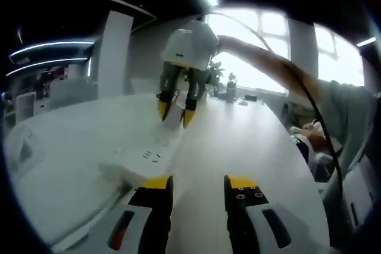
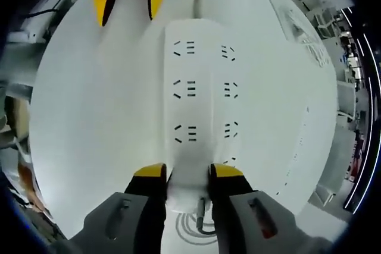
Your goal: Straighten the power strip on the desk, plug the charger into it
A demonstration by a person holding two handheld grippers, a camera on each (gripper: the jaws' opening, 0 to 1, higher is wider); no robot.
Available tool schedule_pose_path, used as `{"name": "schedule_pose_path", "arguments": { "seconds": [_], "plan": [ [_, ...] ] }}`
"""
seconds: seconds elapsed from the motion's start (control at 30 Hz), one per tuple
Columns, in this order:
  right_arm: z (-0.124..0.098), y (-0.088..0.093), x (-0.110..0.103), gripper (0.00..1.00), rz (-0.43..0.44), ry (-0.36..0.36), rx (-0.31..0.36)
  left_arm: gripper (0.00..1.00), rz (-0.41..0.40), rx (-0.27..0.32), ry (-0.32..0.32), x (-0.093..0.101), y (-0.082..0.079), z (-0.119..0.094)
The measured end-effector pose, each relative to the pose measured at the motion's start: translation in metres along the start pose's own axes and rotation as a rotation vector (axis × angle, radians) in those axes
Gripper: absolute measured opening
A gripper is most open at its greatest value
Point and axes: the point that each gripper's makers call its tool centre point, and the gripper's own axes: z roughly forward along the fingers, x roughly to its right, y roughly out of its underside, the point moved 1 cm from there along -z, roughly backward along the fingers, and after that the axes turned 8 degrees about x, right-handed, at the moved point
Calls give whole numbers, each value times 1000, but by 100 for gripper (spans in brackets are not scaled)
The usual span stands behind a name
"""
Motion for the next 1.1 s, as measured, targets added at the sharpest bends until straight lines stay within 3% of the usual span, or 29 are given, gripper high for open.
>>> {"name": "schedule_pose_path", "arguments": {
  "seconds": [0.2, 0.47, 0.93, 1.1],
  "plan": [
    [2, 2, 0, 27, -12, -1, -39, 35, 1, 4, -6, -2, -1, -1],
    [2, 2, 2, 28, -25, 50, 12, 35, -9, 14, -32, -10, -2, -3],
    [1, 6, 7, 29, -44, 79, -46, 35, -13, 21, -53, -15, -2, -3],
    [0, 6, 6, 31, -38, 108, -37, 35, -15, 22, -55, -16, -3, -4]
  ]
}}
